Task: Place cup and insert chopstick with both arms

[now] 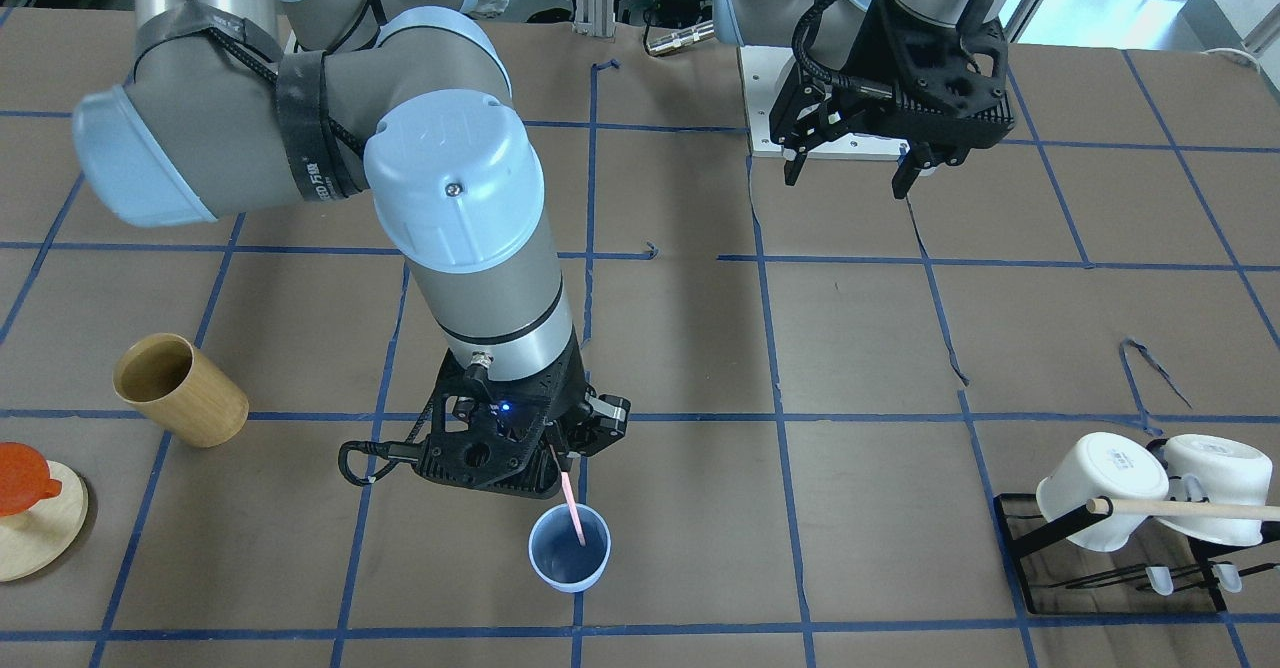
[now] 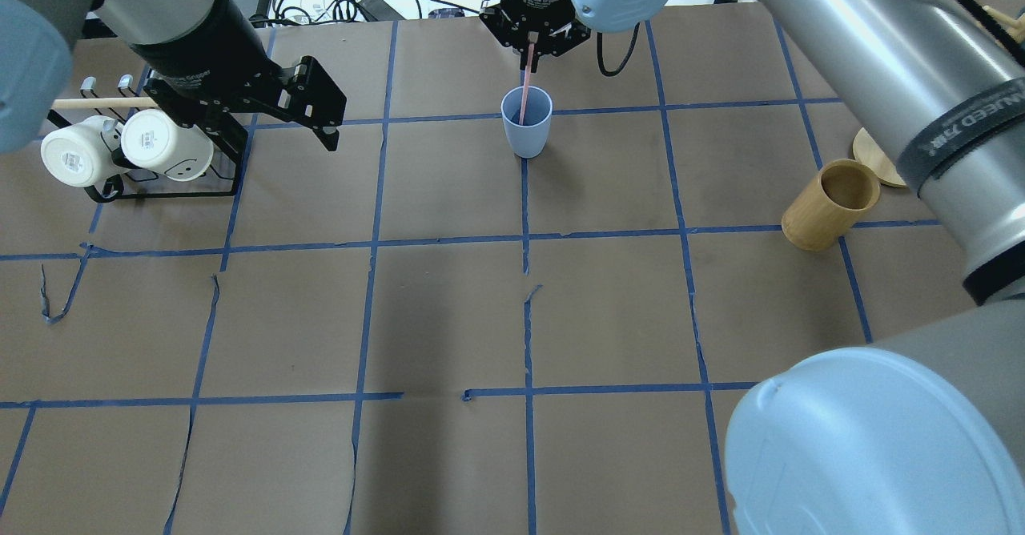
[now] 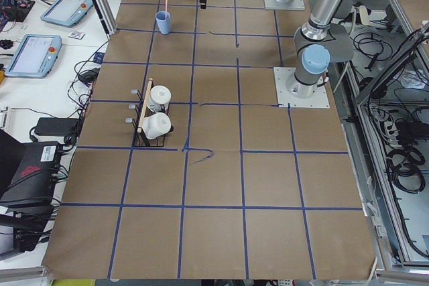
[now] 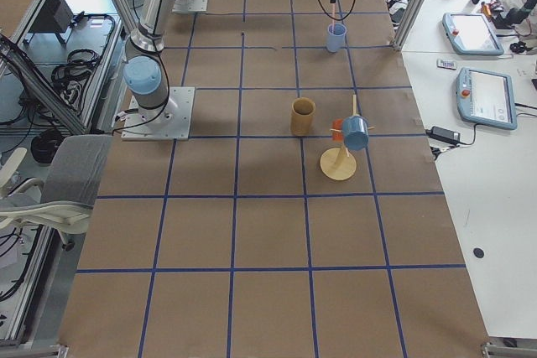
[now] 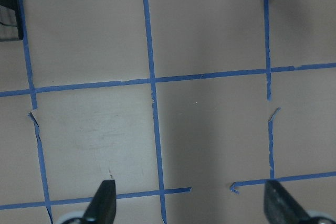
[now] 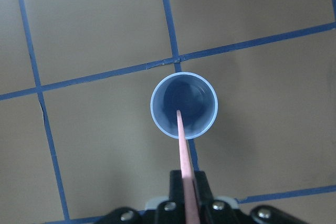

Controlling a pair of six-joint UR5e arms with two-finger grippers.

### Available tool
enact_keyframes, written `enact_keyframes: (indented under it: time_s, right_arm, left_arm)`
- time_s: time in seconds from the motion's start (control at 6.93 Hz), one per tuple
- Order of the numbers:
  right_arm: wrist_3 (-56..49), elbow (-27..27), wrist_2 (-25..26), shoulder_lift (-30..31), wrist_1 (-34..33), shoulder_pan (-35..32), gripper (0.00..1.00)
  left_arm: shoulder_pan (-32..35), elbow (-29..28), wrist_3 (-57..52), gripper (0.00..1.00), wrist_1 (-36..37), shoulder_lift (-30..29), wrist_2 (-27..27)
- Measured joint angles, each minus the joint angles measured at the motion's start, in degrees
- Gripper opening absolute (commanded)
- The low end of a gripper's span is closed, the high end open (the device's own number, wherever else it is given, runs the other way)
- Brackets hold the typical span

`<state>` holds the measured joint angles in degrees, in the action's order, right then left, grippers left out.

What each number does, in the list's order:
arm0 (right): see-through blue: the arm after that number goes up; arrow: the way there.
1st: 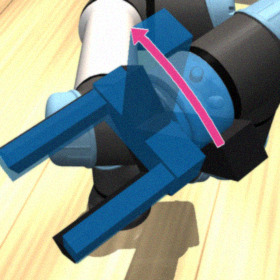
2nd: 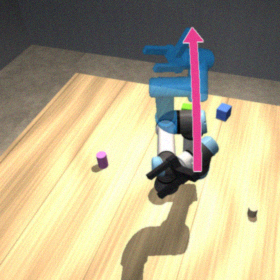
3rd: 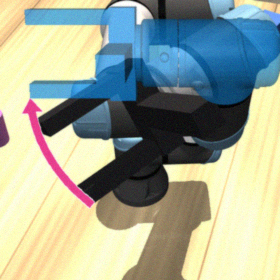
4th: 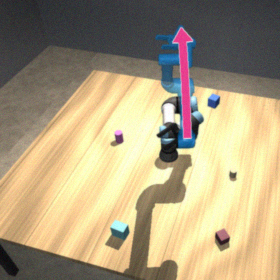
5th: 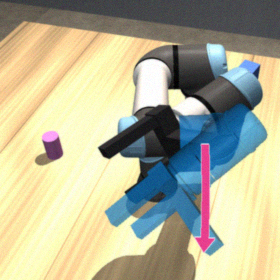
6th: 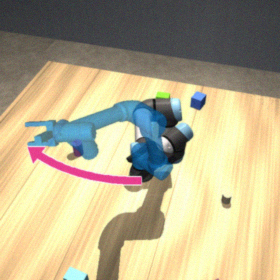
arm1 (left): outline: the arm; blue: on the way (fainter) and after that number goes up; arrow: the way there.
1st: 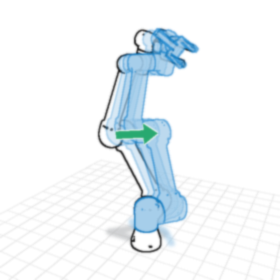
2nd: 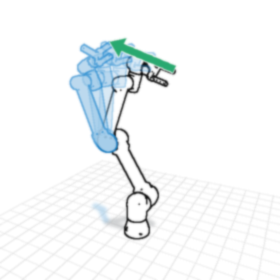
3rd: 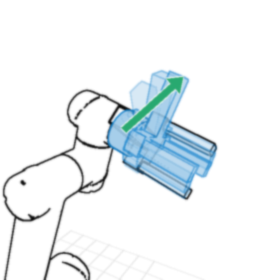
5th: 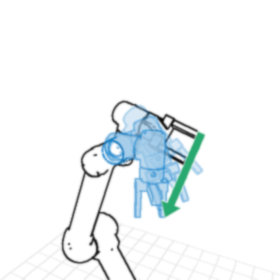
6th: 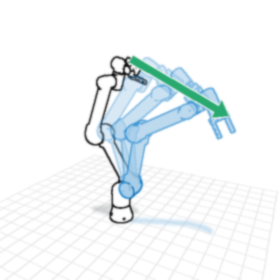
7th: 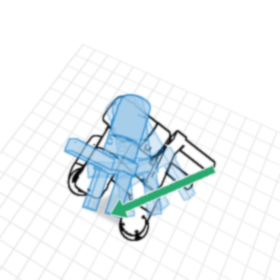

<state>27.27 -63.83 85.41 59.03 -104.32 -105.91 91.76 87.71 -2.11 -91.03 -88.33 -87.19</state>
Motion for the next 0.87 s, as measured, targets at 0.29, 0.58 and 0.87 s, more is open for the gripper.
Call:
enact_keyframes:
  time_s: [0.29, 0.58, 0.87]
  right_arm:
    - [0.1, -0.2, 0.1, 0.3, -0.8, 0.0, 0.80]
    - [-0.6, 1.4, 0.5, 1.6, 2.2, 0.5, 0.80]
    - [-8.6, 2.8, 4.7, 5.1, 11.1, 1.5, 0.80]
  left_arm:
    - [0.0, 0.0, 0.0, 1.00, 0.0, 0.0, 0.0]
    - [0.0, 0.0, 0.0, 1.00, 0.0, 0.1, 0.0]
    - [0.0, 0.0, 0.0, 1.00, 0.0, 0.1, 0.0]
